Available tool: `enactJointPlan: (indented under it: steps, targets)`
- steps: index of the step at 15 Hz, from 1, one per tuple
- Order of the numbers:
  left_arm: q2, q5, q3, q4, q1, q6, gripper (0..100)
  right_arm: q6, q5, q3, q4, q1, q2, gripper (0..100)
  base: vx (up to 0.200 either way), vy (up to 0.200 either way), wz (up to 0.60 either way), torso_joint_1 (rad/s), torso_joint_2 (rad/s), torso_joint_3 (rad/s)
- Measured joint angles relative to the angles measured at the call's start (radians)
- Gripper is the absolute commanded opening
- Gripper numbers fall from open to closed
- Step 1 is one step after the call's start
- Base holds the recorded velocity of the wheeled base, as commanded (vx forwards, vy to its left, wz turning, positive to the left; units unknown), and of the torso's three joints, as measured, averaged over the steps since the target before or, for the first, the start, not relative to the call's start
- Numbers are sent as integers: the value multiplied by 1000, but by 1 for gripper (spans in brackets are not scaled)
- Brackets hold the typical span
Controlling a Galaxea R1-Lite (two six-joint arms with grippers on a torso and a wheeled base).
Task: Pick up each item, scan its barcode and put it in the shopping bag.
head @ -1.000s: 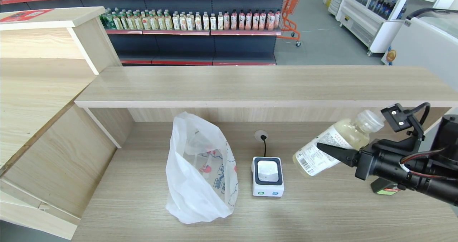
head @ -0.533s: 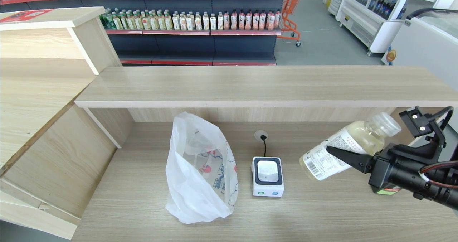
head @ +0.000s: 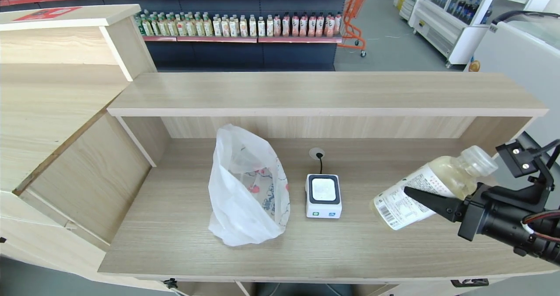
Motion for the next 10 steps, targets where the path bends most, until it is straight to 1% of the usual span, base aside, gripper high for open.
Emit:
enactJointPlan:
  steps: [2,4,10]
  targets:
    - [0,0,0,0,0,0,100,11,-1,3,7,0,3,0,0,200,0,2,2,0]
    - [0,0,0,0,1,0,100,51,-3,-1,48,0,5,0,0,200,0,5,-5,10]
    - [0,0,0,0,1,-1,100,56,-6,-12,107,26,54,0,0,0,0,0,0,0]
